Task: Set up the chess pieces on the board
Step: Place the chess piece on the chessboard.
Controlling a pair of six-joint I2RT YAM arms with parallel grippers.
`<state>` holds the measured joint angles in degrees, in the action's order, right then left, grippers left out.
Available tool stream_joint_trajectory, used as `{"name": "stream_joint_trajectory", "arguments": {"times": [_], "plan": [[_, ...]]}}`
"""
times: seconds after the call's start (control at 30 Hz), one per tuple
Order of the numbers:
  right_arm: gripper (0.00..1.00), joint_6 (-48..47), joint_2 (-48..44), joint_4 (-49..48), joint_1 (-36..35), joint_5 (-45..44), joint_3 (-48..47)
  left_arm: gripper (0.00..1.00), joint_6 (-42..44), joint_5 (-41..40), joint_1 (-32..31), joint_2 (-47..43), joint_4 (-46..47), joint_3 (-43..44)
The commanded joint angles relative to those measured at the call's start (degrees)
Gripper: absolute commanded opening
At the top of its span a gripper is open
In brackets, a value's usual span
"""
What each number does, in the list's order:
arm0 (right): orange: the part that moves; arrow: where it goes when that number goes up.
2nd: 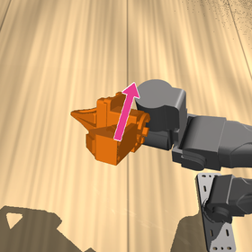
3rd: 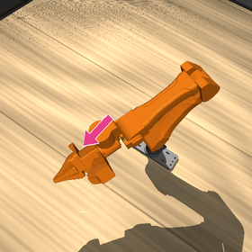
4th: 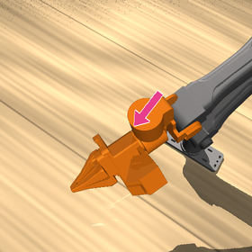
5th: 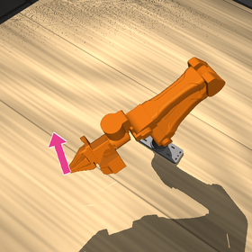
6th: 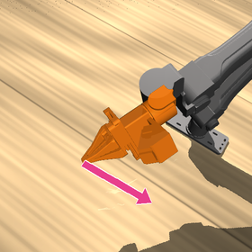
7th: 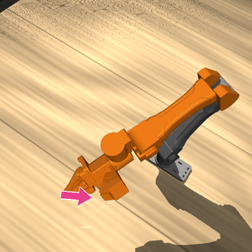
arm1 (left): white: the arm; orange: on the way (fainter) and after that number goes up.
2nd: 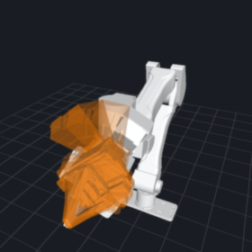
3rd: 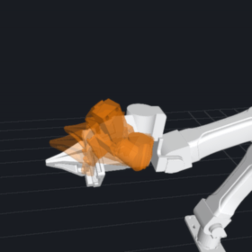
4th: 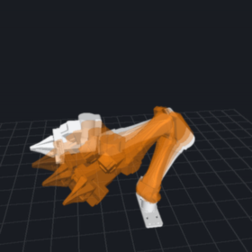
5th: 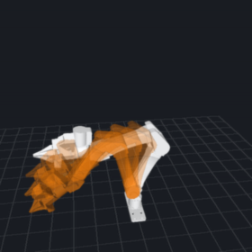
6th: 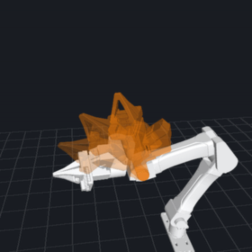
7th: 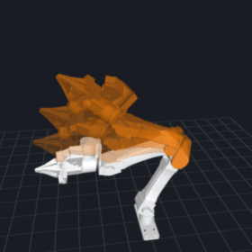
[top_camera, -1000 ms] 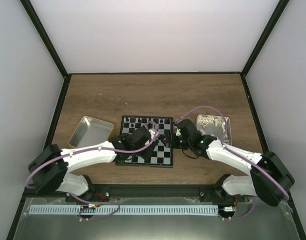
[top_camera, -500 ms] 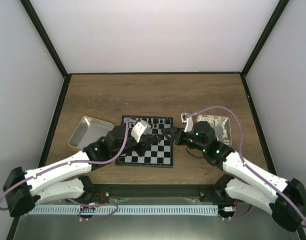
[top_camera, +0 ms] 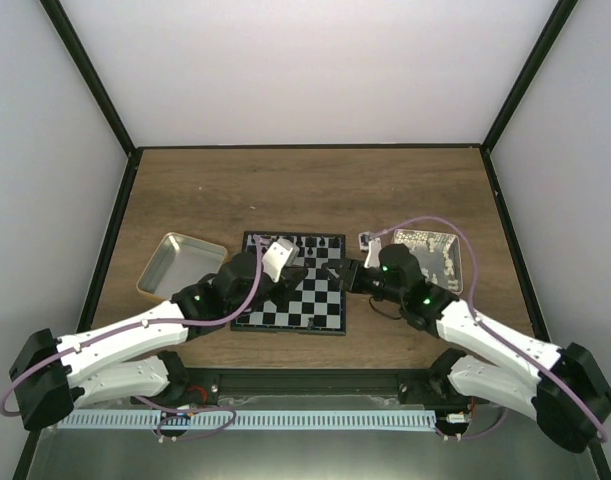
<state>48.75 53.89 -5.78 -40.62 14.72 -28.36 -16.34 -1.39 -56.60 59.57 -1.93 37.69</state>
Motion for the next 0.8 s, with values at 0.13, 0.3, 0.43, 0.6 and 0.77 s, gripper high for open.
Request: {"name": "stream_joint_trajectory", "arguments": {"times": [0.13, 0.3, 0.43, 0.6, 0.77], "plan": [[0.54, -5.08, 8.38, 8.31, 0.37, 0.01, -2.16, 0.04, -2.72, -4.76, 0.26, 1.19, -0.98, -2.43], [0.54, -4.9, 10.0, 10.23, 0.37, -3.32, -2.85, 0.05, -2.89, -2.09, 0.59, 4.5, -2.56, -1.21], [0.55, -2.94, 9.99, 16.49, 0.37, -15.4, -4.27, 0.05, -2.41, -1.13, 0.68, 11.39, -13.37, 5.88], [0.56, -2.17, 9.25, 20.03, 0.37, -23.11, -4.6, 0.05, -3.04, -3.76, 0.77, 21.62, -32.7, 16.62], [0.56, -1.93, 6.35, 19.28, 0.37, -24.42, -2.53, 0.05, -2.16, -4.87, 1.15, 30.02, -48.76, 25.01]]}}
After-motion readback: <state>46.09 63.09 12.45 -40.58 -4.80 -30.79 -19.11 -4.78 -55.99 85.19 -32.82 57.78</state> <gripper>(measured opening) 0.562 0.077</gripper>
